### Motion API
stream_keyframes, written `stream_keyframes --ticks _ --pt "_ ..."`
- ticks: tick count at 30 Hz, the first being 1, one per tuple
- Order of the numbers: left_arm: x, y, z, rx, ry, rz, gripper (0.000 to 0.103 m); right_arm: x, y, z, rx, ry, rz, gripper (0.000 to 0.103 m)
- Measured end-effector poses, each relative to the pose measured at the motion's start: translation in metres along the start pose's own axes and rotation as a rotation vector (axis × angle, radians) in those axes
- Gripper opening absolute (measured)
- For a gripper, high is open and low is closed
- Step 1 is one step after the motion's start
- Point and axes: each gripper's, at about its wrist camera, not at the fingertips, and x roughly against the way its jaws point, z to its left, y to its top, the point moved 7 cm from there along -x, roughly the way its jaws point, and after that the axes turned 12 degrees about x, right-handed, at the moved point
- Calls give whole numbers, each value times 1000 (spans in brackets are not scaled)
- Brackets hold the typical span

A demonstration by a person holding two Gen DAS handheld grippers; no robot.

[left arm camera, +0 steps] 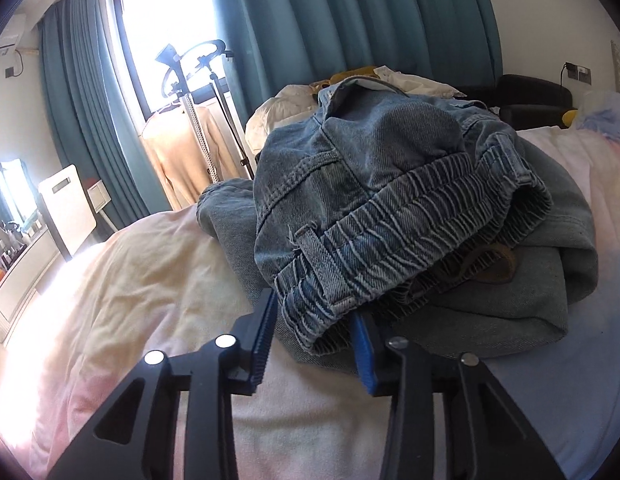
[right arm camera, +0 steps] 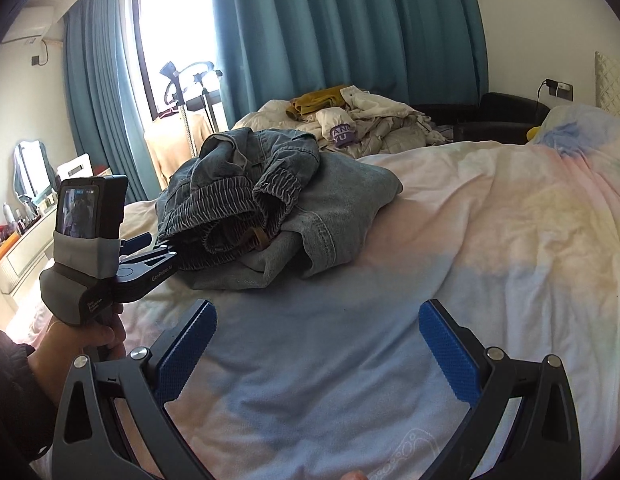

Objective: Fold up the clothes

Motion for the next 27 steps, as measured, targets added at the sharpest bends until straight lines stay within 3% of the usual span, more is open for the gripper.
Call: stream_keyframes --ticks 6,12,21,27 --pt "15 5 4 35 -15 1 11 5 2 1 3 10 -13 103" --pt "49 6 12 102 -16 23 0 14 9 4 21 15 -48 103" --pt "131 -2 24 112 -5 -20 0 32 15 4 7 49 -76 102" --pt "155 -9 20 81 -2 -3 0 63 22 9 6 70 -129 102"
